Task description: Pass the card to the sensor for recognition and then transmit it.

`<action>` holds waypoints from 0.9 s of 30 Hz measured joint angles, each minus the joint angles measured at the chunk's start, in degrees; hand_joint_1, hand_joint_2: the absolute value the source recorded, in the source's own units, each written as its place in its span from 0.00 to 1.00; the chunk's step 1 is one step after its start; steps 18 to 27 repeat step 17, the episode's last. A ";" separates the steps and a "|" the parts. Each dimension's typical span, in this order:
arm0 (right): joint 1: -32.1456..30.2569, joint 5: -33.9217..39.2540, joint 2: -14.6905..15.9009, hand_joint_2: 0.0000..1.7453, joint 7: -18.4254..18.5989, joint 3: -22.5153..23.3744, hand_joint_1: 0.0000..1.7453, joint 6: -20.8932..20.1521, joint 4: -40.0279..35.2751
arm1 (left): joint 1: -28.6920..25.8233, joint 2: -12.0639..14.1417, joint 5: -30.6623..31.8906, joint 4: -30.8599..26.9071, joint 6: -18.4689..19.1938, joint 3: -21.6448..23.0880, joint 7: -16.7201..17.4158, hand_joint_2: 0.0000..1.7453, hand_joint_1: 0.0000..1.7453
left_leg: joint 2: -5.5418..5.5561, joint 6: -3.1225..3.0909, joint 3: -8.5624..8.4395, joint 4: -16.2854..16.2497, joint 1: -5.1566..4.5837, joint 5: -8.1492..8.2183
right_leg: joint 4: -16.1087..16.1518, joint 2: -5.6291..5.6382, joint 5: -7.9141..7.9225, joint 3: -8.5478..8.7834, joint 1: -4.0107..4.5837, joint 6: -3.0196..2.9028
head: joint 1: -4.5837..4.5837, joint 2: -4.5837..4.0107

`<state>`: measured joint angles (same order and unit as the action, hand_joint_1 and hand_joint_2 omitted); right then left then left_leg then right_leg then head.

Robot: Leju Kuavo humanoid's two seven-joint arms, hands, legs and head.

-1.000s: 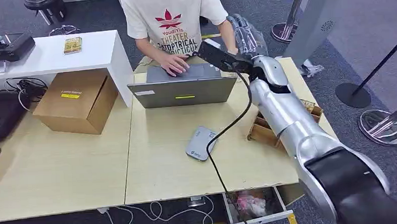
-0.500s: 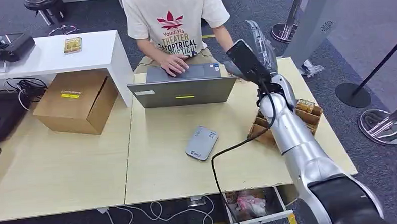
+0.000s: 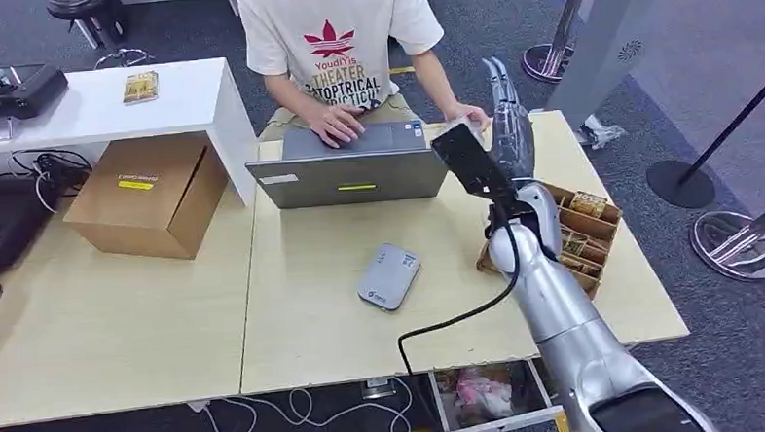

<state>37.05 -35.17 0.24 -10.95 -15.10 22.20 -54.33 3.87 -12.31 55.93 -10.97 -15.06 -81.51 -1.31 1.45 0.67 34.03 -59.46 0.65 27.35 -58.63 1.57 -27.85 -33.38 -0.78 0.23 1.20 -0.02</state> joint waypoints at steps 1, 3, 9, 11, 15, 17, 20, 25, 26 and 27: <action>-0.70 -0.38 0.02 1.00 0.51 -0.33 0.00 0.64 -0.67 | -0.11 -0.02 -0.09 0.00 0.00 -0.11 -0.02 0.00 0.00 | -0.01 0.00 0.00 0.00 0.00 0.00 | 0.00 0.00 0.00 -0.01 0.00 0.00 | -0.04 0.00; -2.14 -0.99 0.04 1.00 1.38 -0.88 0.00 1.86 -1.98 | -0.26 -0.02 -0.31 0.00 0.00 -0.20 -0.02 0.00 0.00 | -0.01 0.00 0.00 0.00 0.00 0.00 | 0.00 0.01 0.00 -0.01 0.00 0.00 | -0.02 0.00; -6.06 -1.69 0.92 1.00 3.76 -1.29 0.00 4.79 -3.96 | -0.76 -0.02 -0.46 0.02 0.37 -0.52 -0.68 0.00 0.00 | -0.01 0.00 0.00 0.00 0.00 0.00 | 0.02 0.00 0.00 -0.02 0.00 0.00 | -0.02 0.00; -7.67 -1.86 1.60 1.00 4.42 -1.05 0.00 5.82 -4.29 | -0.77 0.00 -0.35 0.02 0.70 -0.55 -0.98 0.00 0.00 | 0.01 -0.01 0.00 0.00 0.00 0.00 | 0.03 -0.01 0.00 -0.01 0.00 0.00 | -0.02 0.00; -10.62 -2.15 2.80 1.00 4.35 -0.05 0.00 6.56 -5.10 | -0.81 0.11 -0.24 0.02 0.96 -0.52 -1.05 0.00 0.00 | -0.03 -0.01 0.02 0.00 -0.01 0.01 | 0.03 0.04 0.00 -0.02 -0.01 0.00 | -0.02 0.00; -11.37 -2.67 3.19 1.00 5.29 0.22 0.00 6.80 -5.34 | -0.78 0.11 0.02 0.02 0.96 -0.54 -1.05 0.00 0.00 | -0.07 -0.01 0.01 0.00 -0.01 0.01 | 0.04 0.04 0.00 -0.04 -0.01 0.00 | -0.02 0.00; -11.37 -2.67 3.19 1.00 5.29 0.22 0.00 6.80 -5.34 | -0.78 0.11 0.02 0.02 0.96 -0.54 -1.05 0.00 0.00 | -0.07 -0.01 0.01 0.00 -0.01 0.01 | 0.04 0.04 0.00 -0.04 -0.01 0.00 | -0.02 0.00; -11.37 -2.67 3.19 1.00 5.29 0.22 0.00 6.80 -5.34 | -0.78 0.11 0.02 0.02 0.96 -0.54 -1.05 0.00 0.00 | -0.07 -0.01 0.01 0.00 -0.01 0.01 | 0.04 0.04 0.00 -0.04 -0.01 0.00 | -0.02 0.00; -11.37 -2.67 3.19 1.00 5.29 0.22 0.00 6.80 -5.34 | -0.78 0.11 0.02 0.02 0.96 -0.54 -1.05 0.00 0.00 | -0.07 -0.01 0.01 0.00 -0.01 0.01 | 0.04 0.04 0.00 -0.04 -0.01 0.00 | -0.02 0.00; -11.37 -2.67 3.19 1.00 5.29 0.22 0.00 6.80 -5.34 | -0.78 0.11 0.02 0.02 0.96 -0.54 -1.05 0.00 0.00 | -0.07 -0.01 0.01 0.00 -0.01 0.01 | 0.04 0.04 0.00 -0.04 -0.01 0.00 | -0.02 0.00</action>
